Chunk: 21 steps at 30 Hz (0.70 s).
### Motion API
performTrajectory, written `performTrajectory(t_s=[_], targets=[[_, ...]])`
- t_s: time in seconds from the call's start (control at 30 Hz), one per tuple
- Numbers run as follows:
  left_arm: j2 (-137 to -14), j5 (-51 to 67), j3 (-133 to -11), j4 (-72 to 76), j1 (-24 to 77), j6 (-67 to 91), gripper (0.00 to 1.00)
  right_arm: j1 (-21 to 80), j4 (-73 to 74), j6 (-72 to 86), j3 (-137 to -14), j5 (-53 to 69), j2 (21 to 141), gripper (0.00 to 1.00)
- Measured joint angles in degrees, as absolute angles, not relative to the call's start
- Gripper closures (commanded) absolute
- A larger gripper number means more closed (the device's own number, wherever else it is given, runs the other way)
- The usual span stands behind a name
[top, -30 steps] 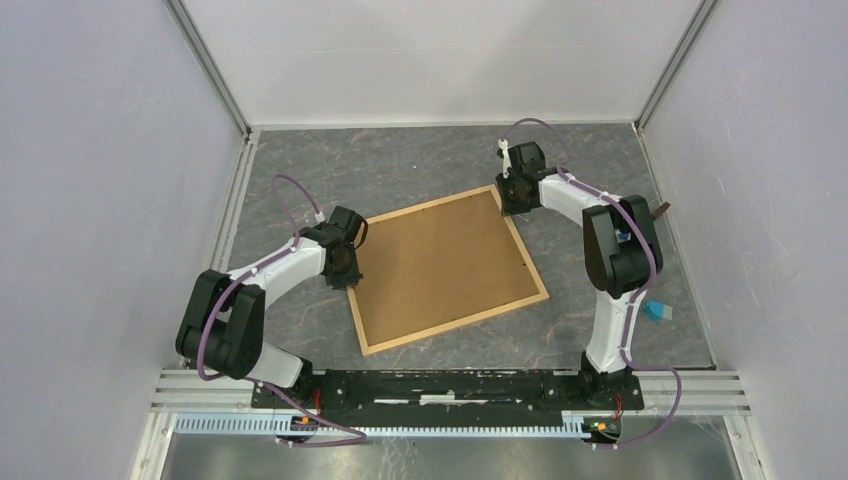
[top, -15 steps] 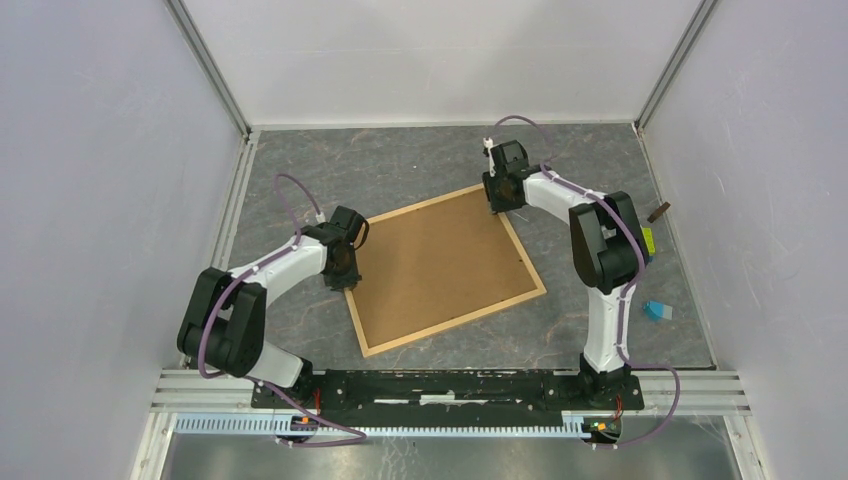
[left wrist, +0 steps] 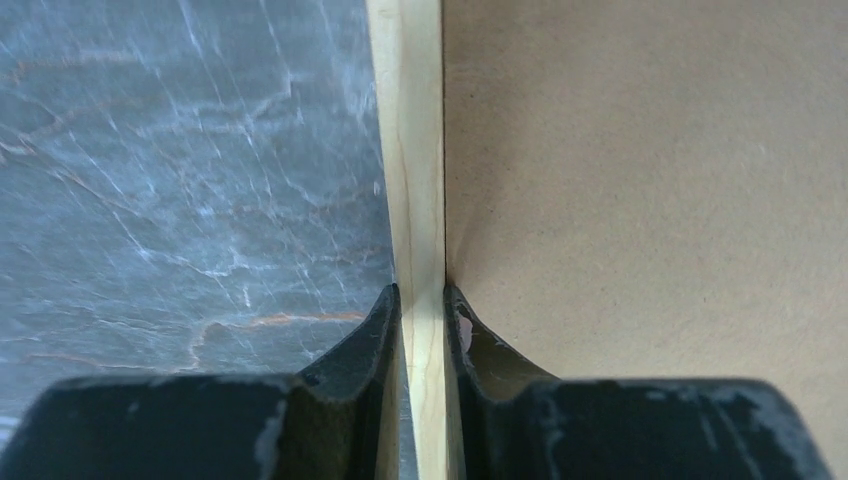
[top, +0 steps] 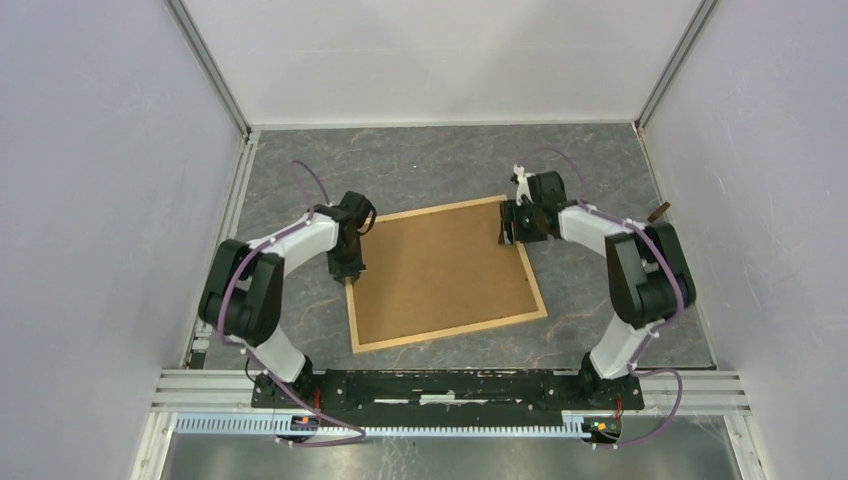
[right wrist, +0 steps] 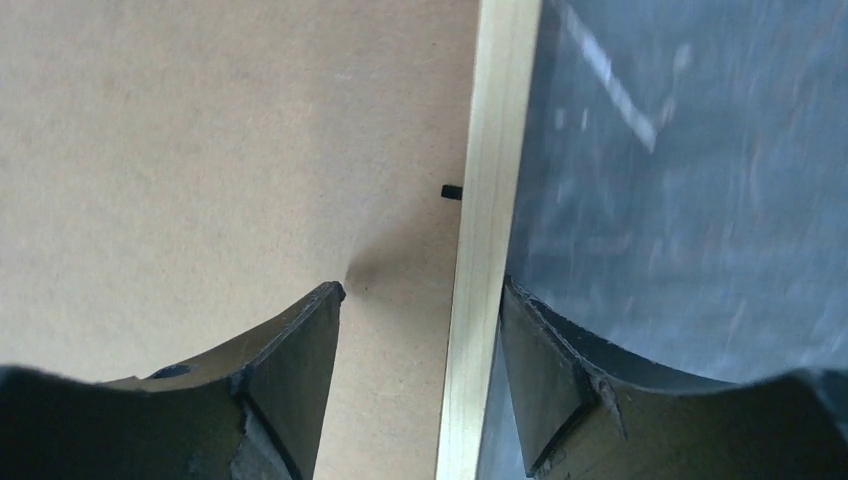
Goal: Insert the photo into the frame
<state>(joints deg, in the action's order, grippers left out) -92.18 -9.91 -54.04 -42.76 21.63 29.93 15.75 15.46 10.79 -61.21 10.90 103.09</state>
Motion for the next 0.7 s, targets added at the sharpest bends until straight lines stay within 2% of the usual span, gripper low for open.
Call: performTrajectory(t_s=[0.1, 0.3, 0.33, 0.4, 0.43, 0.47, 0.57, 0.7], targets=[[-98.26, -11.03, -60.64, -46.94, 20.93, 28.1, 0.98, 15.86, 11.81, 12.12, -51.44, 11.46, 95.55, 0.36], [-116.92, -19.55, -85.19, -56.64, 18.65, 22.87, 0.96, 20.38, 7.18, 18.13, -35.62, 10.98, 80.97, 0.37], [-118.98, -20.38, -88.92, -56.05, 18.33, 22.55, 0.87, 21.5, 7.88, 19.31, -33.78, 11.44, 78.63, 0.37], [-120.51, -20.86, -93.19, -52.84, 18.22, 22.5, 0.45, 23.0, 9.89, 19.97, -32.86, 11.55, 76.47, 0.36], [-120.55, -21.15, -93.95, -51.59, 18.39, 22.41, 0.32, 23.68, 10.76, 20.05, -32.97, 10.94, 75.85, 0.35], [-119.85, -21.43, -94.26, -50.65, 18.59, 22.17, 0.23, 24.08, 12.21, 19.7, -33.61, 9.96, 75.55, 0.35], [-113.4, -21.1, -89.23, -48.6, 19.03, 22.17, 0.09, 23.57, 15.53, 18.15, -37.28, 6.39, 75.88, 0.34], [-94.7, -16.69, -75.68, -48.53, 19.29, 23.53, 0.03, 21.61, 16.95, 15.88, -47.94, 4.54, 81.32, 0.33]])
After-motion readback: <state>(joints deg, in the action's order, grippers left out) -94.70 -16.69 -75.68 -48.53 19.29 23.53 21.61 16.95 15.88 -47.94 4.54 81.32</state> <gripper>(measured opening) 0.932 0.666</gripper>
